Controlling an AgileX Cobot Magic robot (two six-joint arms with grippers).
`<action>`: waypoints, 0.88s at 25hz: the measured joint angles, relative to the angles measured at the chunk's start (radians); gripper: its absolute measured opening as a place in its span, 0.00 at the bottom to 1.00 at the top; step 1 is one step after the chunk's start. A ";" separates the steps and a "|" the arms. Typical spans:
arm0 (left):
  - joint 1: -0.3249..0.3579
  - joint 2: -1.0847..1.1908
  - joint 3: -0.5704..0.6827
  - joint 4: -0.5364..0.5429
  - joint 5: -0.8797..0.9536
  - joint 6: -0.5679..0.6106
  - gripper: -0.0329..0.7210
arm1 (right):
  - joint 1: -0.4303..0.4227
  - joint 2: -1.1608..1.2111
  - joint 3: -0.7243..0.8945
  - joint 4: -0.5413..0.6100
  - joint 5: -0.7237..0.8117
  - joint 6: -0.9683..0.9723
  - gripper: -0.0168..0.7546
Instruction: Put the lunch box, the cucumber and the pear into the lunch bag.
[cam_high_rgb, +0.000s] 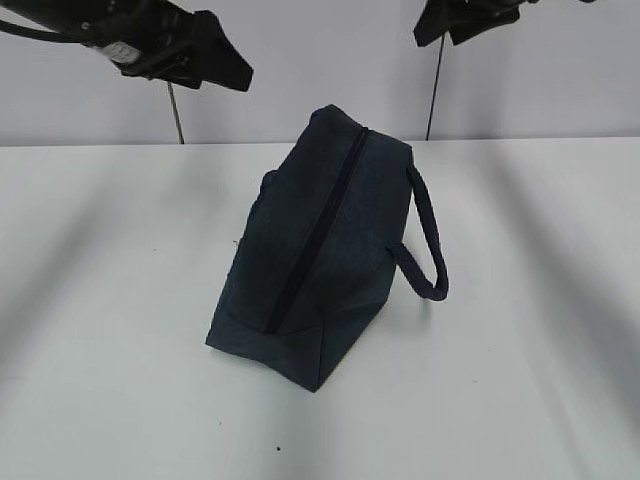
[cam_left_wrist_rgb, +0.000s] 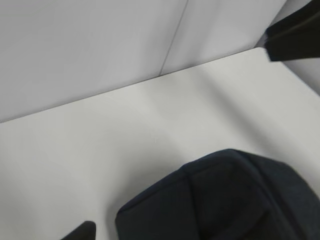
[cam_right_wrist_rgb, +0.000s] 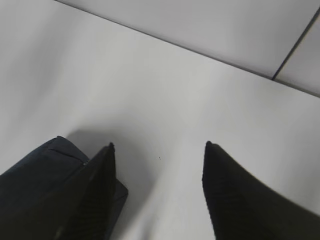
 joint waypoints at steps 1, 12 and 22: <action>0.001 -0.009 0.000 0.058 0.012 -0.040 0.70 | 0.009 -0.016 0.000 -0.010 0.003 0.012 0.59; 0.001 -0.099 0.000 0.485 0.151 -0.415 0.70 | 0.105 -0.218 0.004 -0.134 0.013 0.137 0.51; 0.001 -0.200 0.000 0.643 0.279 -0.567 0.70 | 0.106 -0.455 0.164 -0.162 0.017 0.165 0.49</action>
